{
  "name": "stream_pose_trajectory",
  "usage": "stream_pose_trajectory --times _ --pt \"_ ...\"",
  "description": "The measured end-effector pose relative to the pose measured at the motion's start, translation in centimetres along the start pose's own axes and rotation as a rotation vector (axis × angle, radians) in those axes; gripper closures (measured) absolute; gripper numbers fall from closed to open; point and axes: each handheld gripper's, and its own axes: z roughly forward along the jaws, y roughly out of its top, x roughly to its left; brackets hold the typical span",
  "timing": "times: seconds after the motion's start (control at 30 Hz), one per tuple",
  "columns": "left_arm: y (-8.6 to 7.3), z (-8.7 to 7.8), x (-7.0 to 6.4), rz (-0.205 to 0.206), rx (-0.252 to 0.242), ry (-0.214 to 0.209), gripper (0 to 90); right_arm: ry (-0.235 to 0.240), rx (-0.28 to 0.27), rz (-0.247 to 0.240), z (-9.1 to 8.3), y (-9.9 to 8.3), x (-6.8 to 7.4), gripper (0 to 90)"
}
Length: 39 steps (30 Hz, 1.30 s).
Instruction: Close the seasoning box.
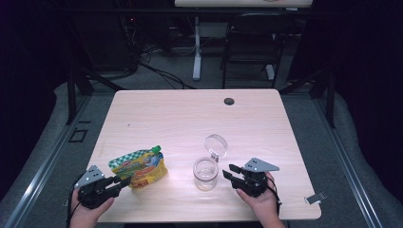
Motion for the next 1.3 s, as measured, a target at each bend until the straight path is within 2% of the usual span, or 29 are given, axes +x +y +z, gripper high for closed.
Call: stream_pose_trajectory --times 0.2,0.4,0.6,0.73,0.83,1.1,1.3 --pt "0.1 0.3 -0.5 0.005 -0.002 -0.026 73.8 -0.001 0.004 0.0 0.0 0.0 0.0 62.2" --pt "0.3 0.5 -1.0 0.028 0.011 -0.041 77.3 0.001 0.007 -0.003 0.0 0.0 0.0 62.2" --pt "0.4 0.8 -1.3 0.023 0.011 -0.063 78.3 0.002 0.006 -0.005 0.0 0.0 0.0 62.2" --pt "0.5 0.9 -1.3 0.008 0.011 -0.078 74.8 0.002 0.008 -0.006 0.1 0.0 0.0 62.2" --pt "0.6 1.1 -1.0 -0.021 0.001 -0.096 71.5 0.003 0.006 -0.005 0.1 0.0 0.1 62.2" --pt "0.5 1.5 -0.7 -0.043 0.022 -0.111 64.3 0.004 0.012 -0.005 0.1 -0.1 0.1 62.0" --pt "0.5 1.9 -0.5 -0.063 0.028 -0.106 59.3 0.005 0.015 -0.009 0.1 -0.1 0.1 62.0"
